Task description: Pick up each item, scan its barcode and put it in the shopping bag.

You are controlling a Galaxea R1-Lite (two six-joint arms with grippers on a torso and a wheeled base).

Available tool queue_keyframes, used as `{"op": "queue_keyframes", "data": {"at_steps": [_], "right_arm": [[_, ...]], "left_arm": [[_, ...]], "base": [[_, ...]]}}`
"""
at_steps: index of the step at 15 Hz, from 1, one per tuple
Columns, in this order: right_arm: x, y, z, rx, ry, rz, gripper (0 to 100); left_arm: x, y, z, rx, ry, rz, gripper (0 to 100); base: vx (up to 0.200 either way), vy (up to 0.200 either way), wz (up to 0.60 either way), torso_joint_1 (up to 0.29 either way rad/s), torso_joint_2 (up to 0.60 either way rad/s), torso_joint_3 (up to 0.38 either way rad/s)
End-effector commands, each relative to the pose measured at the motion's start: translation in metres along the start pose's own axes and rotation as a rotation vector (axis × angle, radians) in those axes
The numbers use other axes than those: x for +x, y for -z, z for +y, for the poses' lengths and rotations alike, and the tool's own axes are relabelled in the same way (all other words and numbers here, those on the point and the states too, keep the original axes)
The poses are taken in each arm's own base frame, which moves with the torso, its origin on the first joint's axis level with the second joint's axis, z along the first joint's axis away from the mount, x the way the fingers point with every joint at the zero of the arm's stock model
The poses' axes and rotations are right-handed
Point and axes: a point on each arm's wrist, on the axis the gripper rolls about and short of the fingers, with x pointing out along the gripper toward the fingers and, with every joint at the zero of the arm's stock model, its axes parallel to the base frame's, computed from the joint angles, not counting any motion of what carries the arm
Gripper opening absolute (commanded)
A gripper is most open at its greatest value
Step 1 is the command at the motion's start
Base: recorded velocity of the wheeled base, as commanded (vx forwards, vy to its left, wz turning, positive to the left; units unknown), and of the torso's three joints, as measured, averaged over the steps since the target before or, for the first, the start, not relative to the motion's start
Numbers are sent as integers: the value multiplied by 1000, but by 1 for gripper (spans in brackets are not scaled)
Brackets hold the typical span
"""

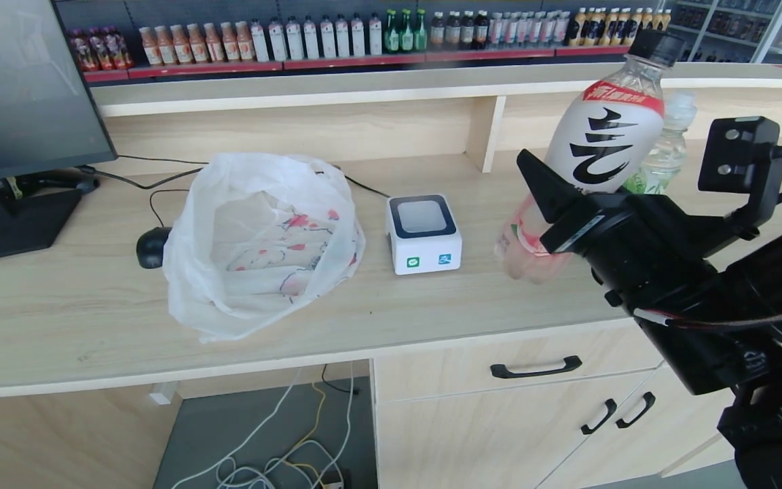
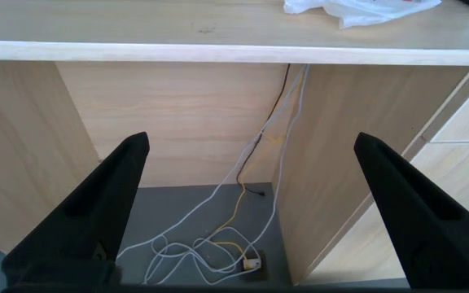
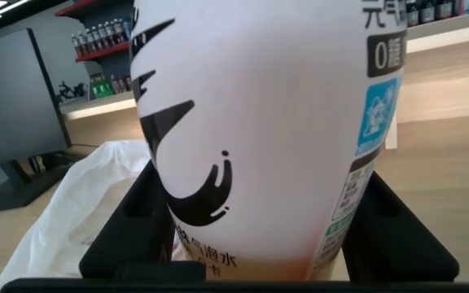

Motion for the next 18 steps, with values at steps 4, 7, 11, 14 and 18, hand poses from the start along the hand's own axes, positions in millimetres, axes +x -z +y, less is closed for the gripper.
{"op": "queue_keyframes", "data": {"at_steps": [4,7,11,14,18], "right_arm": [[-2,-5,0,10,-3,-11,0],[-26,-18,-9,-4,12,-2,0],[-45,-34,-21,-21,43,-21,0],[-46,-34,-24,-26,50,-20,0],[-20,0,-22,-13,17,53,0]], "left_arm": [[0,0,0,1,0,1,100],[0,0,0,1,0,1,100],[0,0,0,1,0,1,100],[0,0,0,2,0,-1,100],[0,0,0,1,0,-1,100]], "base": [[0,50,0,1,4,1],[0,0,0,0,0,0],[0,0,0,0,0,0],[0,0,0,0,0,0],[0,0,0,0,0,0]]}}
